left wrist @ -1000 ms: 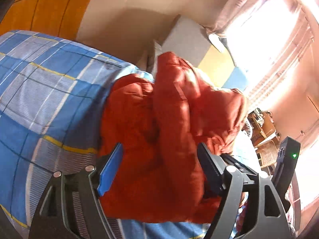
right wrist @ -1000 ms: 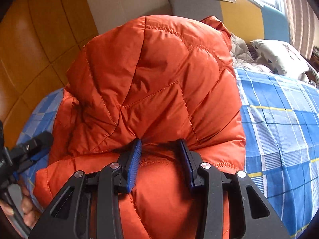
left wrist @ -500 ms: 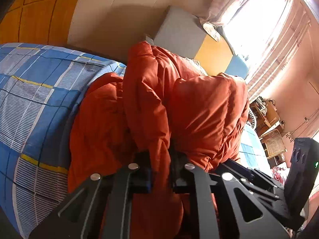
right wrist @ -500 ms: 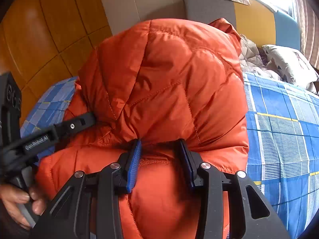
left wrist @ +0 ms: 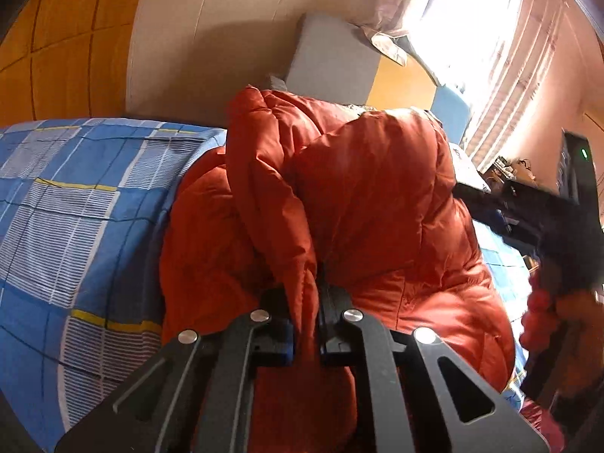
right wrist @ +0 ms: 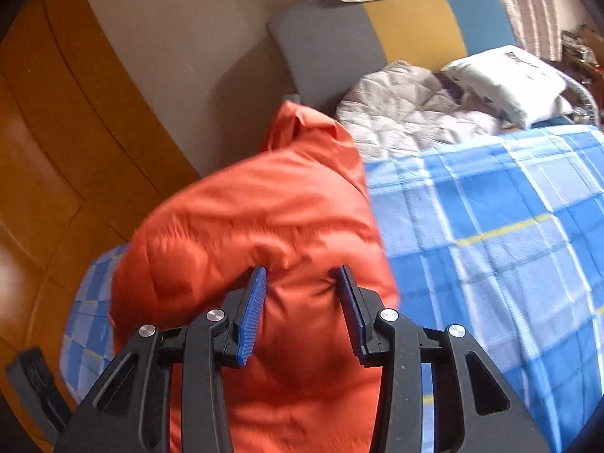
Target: Fold large clothes
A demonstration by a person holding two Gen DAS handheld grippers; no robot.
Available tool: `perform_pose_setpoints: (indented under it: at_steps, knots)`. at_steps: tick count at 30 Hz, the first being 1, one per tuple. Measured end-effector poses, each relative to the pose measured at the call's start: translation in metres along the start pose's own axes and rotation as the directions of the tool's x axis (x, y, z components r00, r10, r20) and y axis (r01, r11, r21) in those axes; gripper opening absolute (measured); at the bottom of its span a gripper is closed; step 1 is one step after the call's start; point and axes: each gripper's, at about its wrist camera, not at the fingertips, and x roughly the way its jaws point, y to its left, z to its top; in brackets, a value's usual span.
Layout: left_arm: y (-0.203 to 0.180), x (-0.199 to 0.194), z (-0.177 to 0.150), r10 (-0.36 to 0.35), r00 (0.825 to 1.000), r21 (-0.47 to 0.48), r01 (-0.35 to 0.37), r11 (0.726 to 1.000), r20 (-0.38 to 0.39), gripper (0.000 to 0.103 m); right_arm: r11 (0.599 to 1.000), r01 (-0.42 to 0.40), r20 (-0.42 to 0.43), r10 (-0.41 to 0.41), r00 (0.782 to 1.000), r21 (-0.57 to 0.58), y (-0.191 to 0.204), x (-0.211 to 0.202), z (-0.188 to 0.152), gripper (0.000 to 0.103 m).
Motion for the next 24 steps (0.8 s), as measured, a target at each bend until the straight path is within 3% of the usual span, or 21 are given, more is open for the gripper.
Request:
perform_pose_setpoints:
  at_steps: [11,24]
  knots:
    - [0.021,0.006,-0.011,0.035,0.999,-0.014,-0.035,0.999,-0.007,0.008,0.982,0.055,-0.085,-0.072,0.994,-0.181,0.048,0.048,-0.015,0.04]
    - [0.03,0.034,-0.018,0.074,0.996,-0.035,-0.076,0.997,-0.04,0.01,0.96,0.177,-0.04,-0.19,0.981,-0.215,0.061,0.072,-0.04,0.04]
